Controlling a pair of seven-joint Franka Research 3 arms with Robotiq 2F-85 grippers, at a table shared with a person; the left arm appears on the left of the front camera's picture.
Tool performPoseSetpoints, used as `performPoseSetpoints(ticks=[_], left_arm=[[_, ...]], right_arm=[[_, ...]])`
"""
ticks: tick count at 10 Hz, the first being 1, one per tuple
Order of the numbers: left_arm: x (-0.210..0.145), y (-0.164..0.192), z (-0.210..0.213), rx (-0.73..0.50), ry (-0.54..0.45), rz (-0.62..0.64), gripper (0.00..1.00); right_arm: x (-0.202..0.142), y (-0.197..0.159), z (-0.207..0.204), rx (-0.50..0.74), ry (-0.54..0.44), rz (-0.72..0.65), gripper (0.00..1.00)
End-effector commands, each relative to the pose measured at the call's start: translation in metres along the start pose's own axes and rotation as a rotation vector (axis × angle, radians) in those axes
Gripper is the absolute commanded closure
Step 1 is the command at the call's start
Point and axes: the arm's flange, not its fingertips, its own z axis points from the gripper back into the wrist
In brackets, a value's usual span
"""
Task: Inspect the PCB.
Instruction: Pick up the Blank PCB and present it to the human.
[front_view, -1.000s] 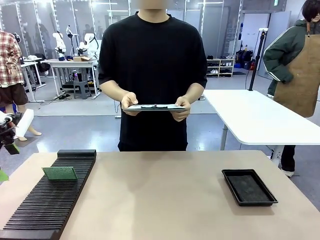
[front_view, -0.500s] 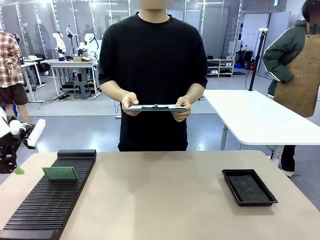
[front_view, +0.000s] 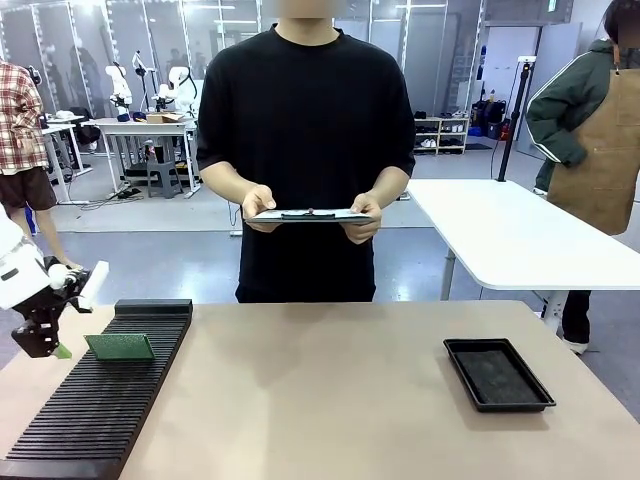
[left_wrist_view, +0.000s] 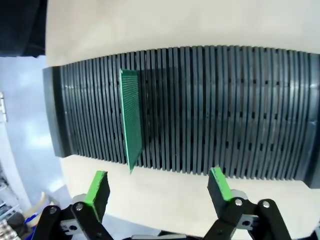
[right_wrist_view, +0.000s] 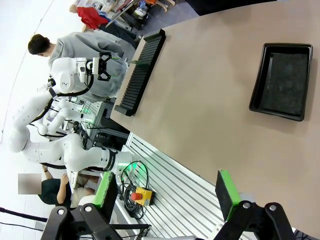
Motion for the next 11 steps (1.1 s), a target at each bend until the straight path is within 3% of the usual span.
performPoseSetpoints(ticks=[1, 11], left_arm=[[-0.004, 0.016, -0.014, -0.028, -0.021, -0.002, 0.0], [-0.015, 0.057, -0.084, -0.154, 0.063, 0.072, 0.0]], right_arm=[[0.002, 0.0, 0.002, 0.012, -0.005, 0.019, 0.0], [0.002, 0.0, 0.002, 0.012, -0.005, 0.019, 0.0]])
